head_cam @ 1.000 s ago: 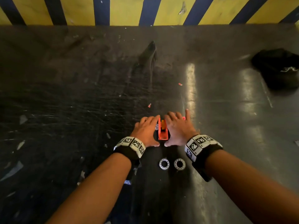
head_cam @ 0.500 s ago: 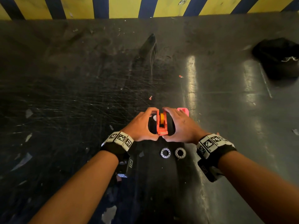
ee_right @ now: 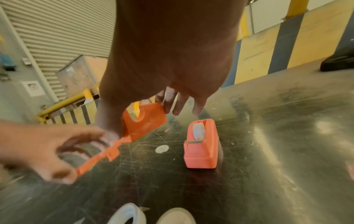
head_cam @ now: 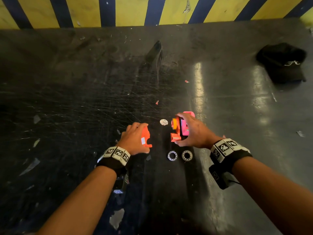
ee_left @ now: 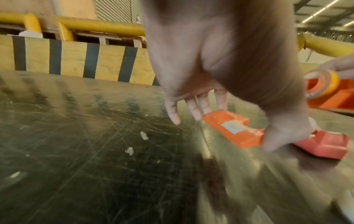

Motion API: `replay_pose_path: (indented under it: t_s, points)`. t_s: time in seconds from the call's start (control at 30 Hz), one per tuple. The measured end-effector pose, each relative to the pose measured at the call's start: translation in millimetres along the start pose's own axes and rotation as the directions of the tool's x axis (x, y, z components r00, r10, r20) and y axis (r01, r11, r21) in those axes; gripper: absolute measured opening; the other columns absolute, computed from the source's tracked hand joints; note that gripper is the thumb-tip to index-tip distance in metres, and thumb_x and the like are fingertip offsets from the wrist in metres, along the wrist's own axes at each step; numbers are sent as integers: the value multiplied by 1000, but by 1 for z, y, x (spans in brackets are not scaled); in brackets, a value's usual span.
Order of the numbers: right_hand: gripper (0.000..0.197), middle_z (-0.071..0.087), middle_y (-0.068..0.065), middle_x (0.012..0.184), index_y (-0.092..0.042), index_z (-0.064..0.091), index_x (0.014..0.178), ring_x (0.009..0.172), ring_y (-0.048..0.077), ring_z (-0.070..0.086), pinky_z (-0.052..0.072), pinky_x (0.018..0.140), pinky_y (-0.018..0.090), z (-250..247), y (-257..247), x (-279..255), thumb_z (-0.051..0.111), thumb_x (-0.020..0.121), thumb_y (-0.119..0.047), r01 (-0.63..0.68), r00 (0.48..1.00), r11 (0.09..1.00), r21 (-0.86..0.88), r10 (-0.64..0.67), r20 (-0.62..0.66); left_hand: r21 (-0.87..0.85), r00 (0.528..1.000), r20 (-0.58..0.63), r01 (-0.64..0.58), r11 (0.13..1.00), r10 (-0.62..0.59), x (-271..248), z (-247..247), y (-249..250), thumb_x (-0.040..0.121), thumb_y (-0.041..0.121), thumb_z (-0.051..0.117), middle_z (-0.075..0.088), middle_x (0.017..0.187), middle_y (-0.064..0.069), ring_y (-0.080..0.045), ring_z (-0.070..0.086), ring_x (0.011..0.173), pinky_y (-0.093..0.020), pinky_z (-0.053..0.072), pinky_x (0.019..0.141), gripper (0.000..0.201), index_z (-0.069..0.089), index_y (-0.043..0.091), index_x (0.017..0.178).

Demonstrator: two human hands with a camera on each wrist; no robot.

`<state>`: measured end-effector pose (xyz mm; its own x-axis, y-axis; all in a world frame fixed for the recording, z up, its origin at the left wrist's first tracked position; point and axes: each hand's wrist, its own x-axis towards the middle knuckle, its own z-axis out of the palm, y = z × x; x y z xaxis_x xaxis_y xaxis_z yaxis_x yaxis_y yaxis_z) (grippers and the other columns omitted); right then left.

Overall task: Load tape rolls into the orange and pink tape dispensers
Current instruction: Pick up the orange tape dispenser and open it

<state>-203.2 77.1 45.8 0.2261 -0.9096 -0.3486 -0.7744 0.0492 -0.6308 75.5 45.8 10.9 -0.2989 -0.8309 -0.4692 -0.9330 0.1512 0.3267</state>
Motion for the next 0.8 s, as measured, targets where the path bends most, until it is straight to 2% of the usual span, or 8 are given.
replay_pose_path:
  t_s: [0.13,0.23,0.33,0.43,0.57,0.67,0.73,0.8]
  points:
    - [106,49,6,150,-21,28,156,128,18,49,35,100,27,6,-9,-6,93,72,-32,5,1000,999,47,-6,16,134,998,21,59,989,-62,-1,18,3,72,49,84,27,158,-4,-31,26,145,-53,35,113,107,23,29,159]
    - [108,46,7,155,-24,25,157,138,24,48,39,108,34,10,-11,-10,92,73,-33,-3,998,998,63,-1,60,98,997,-24,74,992,-72,-1,19,11,73,45,85,21,164,-3,-31,20,151,-55,33,116,111,19,29,160]
    - [111,42,6,159,-24,23,158,144,26,43,35,112,36,10,-12,-11,93,72,-31,-2,999,997,71,-2,54,-185,985,-167,-75,980,44,1,5,32,85,42,77,46,152,-1,-24,43,142,-43,42,111,76,43,26,151]
    - [109,45,5,155,-24,26,157,142,24,44,38,111,35,9,-15,-12,93,72,-32,2,999,997,78,-5,50,-534,989,-128,-133,835,75,1,-19,64,91,39,73,71,121,5,-7,67,107,-14,48,84,41,67,23,128]
    - [103,53,0,141,-26,31,151,125,14,51,45,103,31,11,-18,-14,93,69,-33,28,1000,993,111,-29,7,-619,997,-36,-79,782,72,3,-23,80,86,34,79,76,112,1,-11,71,104,-31,57,93,42,68,22,124]
    - [105,51,3,146,-22,30,153,125,13,50,39,99,26,11,-12,-17,93,70,-33,21,1000,995,101,-20,-8,-669,995,-94,-85,738,29,-1,-14,72,84,40,79,77,108,2,-9,73,100,-38,59,93,37,70,27,118]
    - [105,50,6,150,-22,31,154,131,21,52,37,98,25,9,-3,-20,93,70,-33,-1,999,997,83,4,-32,-665,982,-188,-119,738,-10,-9,-7,64,85,31,80,76,106,3,-6,73,93,-25,60,87,33,72,24,115]
    - [105,49,8,152,-25,29,154,128,26,56,39,95,27,10,6,-23,93,71,-33,-29,999,997,76,32,-42,-513,972,-236,-109,851,-17,-21,4,58,82,24,84,71,107,2,-11,71,91,-17,57,80,35,73,21,115]
